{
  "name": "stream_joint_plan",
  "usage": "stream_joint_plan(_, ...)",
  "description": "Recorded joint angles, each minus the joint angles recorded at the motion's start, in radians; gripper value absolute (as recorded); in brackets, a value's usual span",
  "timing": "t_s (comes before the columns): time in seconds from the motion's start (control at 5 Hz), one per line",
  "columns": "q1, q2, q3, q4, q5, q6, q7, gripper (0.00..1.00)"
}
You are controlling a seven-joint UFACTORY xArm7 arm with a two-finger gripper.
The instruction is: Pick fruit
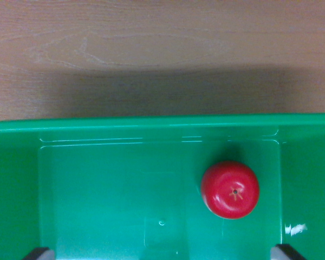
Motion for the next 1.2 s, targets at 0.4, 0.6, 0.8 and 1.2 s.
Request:
stream_joint_plan(0.4, -0.0055, 0.017, -0.004, -0.021, 0.0017, -0.031, -0.005, 0.0)
stream_joint_plan(0.6, -0.0055, 0.017, -0.004, -0.021, 0.0017, -0.031, -0.005, 0.0)
stream_joint_plan(0.8, -0.012, 0.037, -0.01, -0.046, 0.0038, -0.068, -0.01, 0.0)
stream_joint_plan(1.2, -0.0191, 0.059, -0.015, -0.073, 0.006, -0.108, -0.016, 0.0)
